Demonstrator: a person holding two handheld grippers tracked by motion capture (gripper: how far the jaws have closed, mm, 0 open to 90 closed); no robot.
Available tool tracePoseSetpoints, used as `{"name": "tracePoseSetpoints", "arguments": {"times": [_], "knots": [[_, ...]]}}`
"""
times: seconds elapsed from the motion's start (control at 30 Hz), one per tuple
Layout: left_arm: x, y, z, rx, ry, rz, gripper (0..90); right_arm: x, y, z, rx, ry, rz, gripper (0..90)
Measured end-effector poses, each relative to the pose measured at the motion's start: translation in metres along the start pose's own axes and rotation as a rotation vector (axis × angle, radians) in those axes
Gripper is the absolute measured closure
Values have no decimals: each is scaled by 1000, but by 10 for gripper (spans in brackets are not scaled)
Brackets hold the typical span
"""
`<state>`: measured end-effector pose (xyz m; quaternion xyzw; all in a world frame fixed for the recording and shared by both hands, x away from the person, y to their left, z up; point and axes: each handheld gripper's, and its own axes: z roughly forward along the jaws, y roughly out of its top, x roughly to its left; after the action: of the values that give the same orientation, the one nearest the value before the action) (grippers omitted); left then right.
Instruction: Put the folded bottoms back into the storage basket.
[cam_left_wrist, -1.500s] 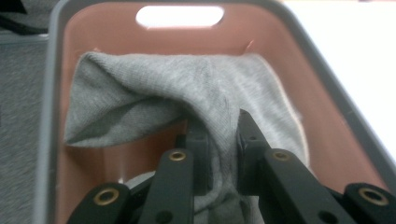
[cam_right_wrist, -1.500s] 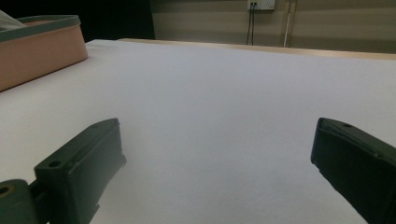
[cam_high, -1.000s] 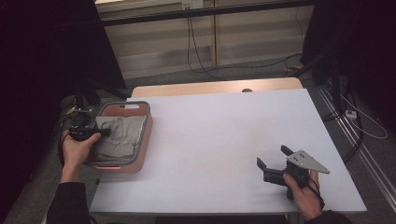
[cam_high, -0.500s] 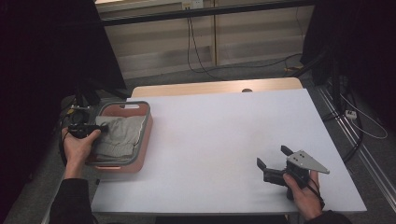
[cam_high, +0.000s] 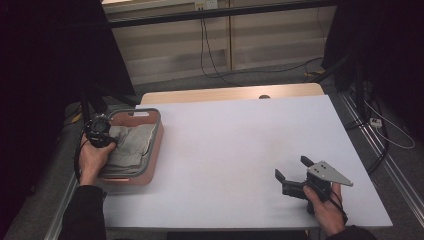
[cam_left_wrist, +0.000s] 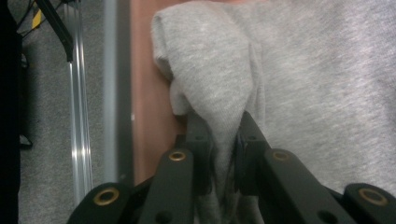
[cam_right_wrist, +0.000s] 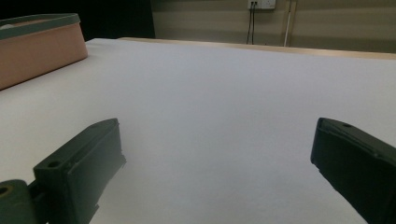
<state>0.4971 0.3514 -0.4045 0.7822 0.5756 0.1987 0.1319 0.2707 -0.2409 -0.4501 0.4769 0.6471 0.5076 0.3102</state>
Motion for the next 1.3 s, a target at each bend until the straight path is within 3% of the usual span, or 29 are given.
{"name": "tracePoseSetpoints", "arguments": {"times": [0.03,0.17,0.37,0.6,0.63,0.77,0.93,1.17,1.3], "knots": [[-2,-1,4,2,-25,-8,796,0,0,0,0,-1,2,20],[-2,-3,10,3,-40,-22,796,0,0,0,1,-1,2,20],[-5,0,11,34,-54,-8,797,0,0,0,1,-2,2,20],[-13,0,11,12,-88,-19,799,0,0,0,0,-1,0,20],[-9,-1,10,12,-113,-27,799,0,0,0,-1,0,0,20],[-2,-3,9,3,-146,-48,797,0,0,0,1,-1,1,20],[3,-4,4,-21,-133,-40,778,0,0,0,0,-2,0,20],[11,-6,-4,-52,-153,-61,772,0,0,0,-2,-1,4,20],[11,-5,-9,-69,-138,-66,762,0,0,0,-2,-2,4,20]]}}
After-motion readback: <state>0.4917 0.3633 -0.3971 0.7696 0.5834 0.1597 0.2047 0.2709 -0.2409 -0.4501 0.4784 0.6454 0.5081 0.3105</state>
